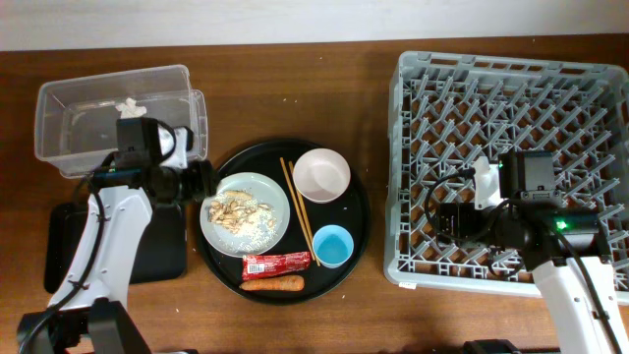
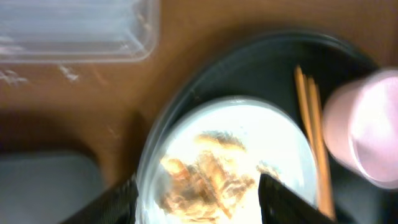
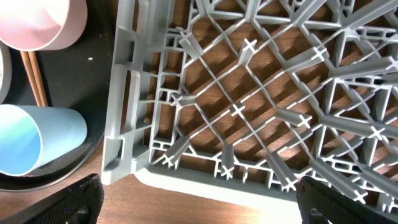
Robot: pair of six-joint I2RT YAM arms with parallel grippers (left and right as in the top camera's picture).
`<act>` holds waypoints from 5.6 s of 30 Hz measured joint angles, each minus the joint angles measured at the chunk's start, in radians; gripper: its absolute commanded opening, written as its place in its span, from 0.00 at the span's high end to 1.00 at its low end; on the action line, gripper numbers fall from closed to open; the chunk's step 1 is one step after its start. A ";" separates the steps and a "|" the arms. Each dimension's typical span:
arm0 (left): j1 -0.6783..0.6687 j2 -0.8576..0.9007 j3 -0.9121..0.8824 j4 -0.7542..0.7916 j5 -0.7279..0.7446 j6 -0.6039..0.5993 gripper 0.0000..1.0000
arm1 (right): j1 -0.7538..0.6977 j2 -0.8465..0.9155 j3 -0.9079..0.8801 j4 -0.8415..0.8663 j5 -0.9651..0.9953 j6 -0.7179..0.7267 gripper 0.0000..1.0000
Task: Sort waste into correct bins and load items into the dishwasher rack
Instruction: 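Grasp the red sausage wrapper with the left gripper, then drop the red wrapper into the clear bin with the left gripper, then grasp the blue cup with the left gripper and lift it, then hand the blue cup from the left gripper to the right gripper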
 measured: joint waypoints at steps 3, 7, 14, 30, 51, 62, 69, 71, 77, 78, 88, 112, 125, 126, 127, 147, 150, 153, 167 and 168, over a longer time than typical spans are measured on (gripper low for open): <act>-0.049 -0.003 -0.003 -0.188 0.078 -0.001 0.33 | 0.000 0.000 0.000 -0.001 0.000 0.000 0.02; -0.187 -0.004 -0.020 -0.298 0.073 0.000 0.31 | 0.000 0.000 0.000 -0.002 0.000 0.000 0.02; -0.352 -0.006 -0.182 -0.291 -0.020 -0.061 0.31 | 0.000 0.000 0.000 -0.003 0.000 0.000 0.02; -0.366 -0.016 -0.359 0.005 -0.051 -0.087 0.99 | 0.000 0.000 0.000 -0.003 0.000 0.000 0.02; -0.131 -0.144 0.020 0.276 -0.377 -0.083 1.00 | 0.000 0.001 0.000 -0.002 0.000 0.000 0.02; 0.016 0.100 0.025 0.665 -0.449 -0.084 0.44 | 0.000 0.002 0.000 -0.003 0.000 0.000 0.02; 0.015 0.101 0.025 0.622 -0.344 -0.081 0.44 | 0.000 0.002 0.000 -0.002 0.000 0.000 0.02; 0.004 0.101 0.027 0.552 -0.270 -0.082 0.45 | 0.000 0.002 0.000 -0.001 0.000 0.000 0.02; -0.135 0.101 0.033 0.190 -0.169 -0.082 0.44 | 0.000 0.002 0.000 0.000 0.000 0.000 0.02; -0.187 0.101 0.032 0.104 -0.158 -0.082 0.43 | 0.000 0.002 0.000 0.000 0.000 0.000 0.02; -0.568 0.103 0.035 -0.184 -0.064 -0.083 0.44 | 0.000 0.003 0.000 -0.003 0.000 0.000 0.02; -0.751 0.127 0.183 -0.335 -0.138 -0.082 0.45 | 0.000 0.004 0.000 -0.003 0.000 0.000 0.02; -0.763 0.264 0.183 -0.286 -0.159 -0.080 1.00 | 0.000 0.004 0.000 -0.003 0.000 0.000 0.02; -0.763 0.264 0.183 -0.285 -0.160 -0.076 1.00 | 0.000 0.004 0.000 -0.003 0.000 0.000 0.02; -0.763 0.264 0.183 -0.281 -0.159 -0.079 1.00 | 0.000 0.004 0.000 -0.003 0.000 0.000 0.02; -0.349 0.264 0.348 0.080 0.951 -0.026 1.00 | 0.001 0.068 0.002 0.360 -0.615 -0.200 0.02; -0.366 0.264 0.348 0.080 1.020 -0.026 1.00 | 0.001 0.068 0.002 0.380 -0.733 -0.314 0.02; -0.401 0.264 0.348 0.081 1.051 -0.026 1.00 | 0.001 0.068 0.003 0.428 -0.812 -0.372 0.02; -0.480 0.264 0.348 0.105 1.063 -0.034 1.00 | 0.001 0.068 0.003 0.467 -0.959 -0.408 0.08; -0.480 0.264 0.348 0.117 1.069 -0.043 1.00 | 0.001 0.068 0.003 0.466 -0.964 -0.407 0.08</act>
